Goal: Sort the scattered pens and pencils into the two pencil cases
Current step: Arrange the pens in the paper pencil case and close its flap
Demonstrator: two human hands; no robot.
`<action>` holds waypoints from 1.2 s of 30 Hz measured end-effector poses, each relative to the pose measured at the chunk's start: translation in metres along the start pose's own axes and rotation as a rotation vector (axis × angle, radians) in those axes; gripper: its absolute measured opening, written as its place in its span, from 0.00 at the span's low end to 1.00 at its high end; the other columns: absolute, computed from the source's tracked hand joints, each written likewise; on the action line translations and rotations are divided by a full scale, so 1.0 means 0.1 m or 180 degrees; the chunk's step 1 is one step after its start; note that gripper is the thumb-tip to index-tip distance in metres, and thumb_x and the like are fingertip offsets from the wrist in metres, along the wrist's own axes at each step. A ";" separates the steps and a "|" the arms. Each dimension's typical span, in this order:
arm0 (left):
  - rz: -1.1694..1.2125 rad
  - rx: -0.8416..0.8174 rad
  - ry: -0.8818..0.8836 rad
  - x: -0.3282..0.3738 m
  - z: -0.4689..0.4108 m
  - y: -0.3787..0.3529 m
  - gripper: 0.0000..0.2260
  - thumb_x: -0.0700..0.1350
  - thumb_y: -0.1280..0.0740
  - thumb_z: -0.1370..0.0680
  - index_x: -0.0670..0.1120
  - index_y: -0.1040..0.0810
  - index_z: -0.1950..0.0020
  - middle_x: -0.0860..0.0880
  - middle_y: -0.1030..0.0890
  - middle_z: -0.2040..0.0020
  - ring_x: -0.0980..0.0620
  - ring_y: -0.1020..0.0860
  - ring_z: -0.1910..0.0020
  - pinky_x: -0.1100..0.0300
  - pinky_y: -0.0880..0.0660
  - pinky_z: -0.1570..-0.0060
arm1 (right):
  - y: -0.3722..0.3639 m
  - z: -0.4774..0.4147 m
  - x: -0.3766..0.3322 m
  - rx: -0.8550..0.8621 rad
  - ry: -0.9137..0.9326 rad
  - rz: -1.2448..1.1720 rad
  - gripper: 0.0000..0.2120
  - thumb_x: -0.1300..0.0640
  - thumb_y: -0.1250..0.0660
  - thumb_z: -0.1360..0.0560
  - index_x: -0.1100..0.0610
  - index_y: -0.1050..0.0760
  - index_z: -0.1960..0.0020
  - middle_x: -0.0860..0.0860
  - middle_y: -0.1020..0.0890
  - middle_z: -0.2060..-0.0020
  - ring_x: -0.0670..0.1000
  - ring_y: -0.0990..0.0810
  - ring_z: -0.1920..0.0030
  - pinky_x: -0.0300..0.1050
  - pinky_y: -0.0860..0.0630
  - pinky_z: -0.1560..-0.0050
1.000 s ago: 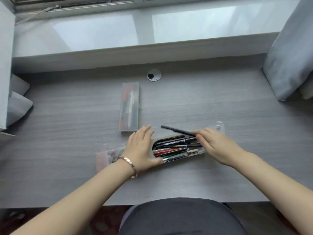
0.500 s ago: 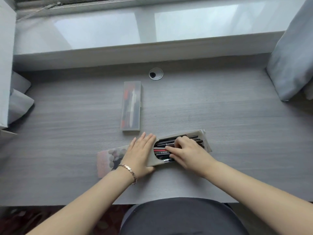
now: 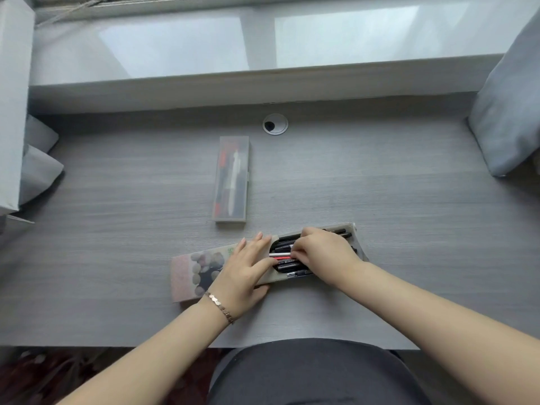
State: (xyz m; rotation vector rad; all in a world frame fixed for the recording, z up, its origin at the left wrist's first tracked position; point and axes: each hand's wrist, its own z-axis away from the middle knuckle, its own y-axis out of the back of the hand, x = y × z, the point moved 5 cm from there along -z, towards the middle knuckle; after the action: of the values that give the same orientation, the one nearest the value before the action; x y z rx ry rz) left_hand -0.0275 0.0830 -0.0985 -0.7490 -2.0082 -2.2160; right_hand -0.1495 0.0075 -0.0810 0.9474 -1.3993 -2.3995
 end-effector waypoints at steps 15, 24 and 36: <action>-0.0087 0.0231 -0.0297 -0.01 0.03 -0.03 0.25 0.41 0.29 0.42 0.53 0.26 0.46 0.38 0.22 0.40 0.34 0.25 0.41 0.38 0.33 0.42 | 0.01 -0.27 -0.28 -0.1012 0.0218 0.1055 0.15 0.54 0.41 0.23 0.62 0.27 0.40 0.58 0.25 0.41 0.59 0.24 0.42 0.47 0.29 0.52; -0.0176 0.0406 -0.0521 0.01 0.03 -0.02 0.33 0.39 0.20 0.46 0.52 0.27 0.45 0.42 0.23 0.39 0.33 0.25 0.41 0.36 0.30 0.45 | 0.35 -0.14 0.11 -0.0909 0.0003 0.0607 0.07 0.60 0.36 0.32 0.60 0.23 0.55 0.57 0.19 0.56 0.58 0.22 0.58 0.45 0.27 0.62; -0.0285 0.0567 -0.0603 0.02 0.03 -0.03 0.36 0.39 0.21 0.46 0.50 0.29 0.41 0.51 0.27 0.40 0.34 0.25 0.40 0.39 0.32 0.45 | 0.35 0.40 0.61 0.0203 -0.1225 -0.4521 0.08 0.67 0.42 0.23 0.60 0.28 0.59 0.58 0.21 0.65 0.46 0.17 0.69 0.33 0.20 0.68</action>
State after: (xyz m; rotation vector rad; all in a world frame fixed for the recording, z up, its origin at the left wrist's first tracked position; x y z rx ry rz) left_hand -0.0295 0.0867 -0.1000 -0.8939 -2.3335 -2.0427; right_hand -0.2263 -0.0117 -0.0645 2.0698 -0.9456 -3.6359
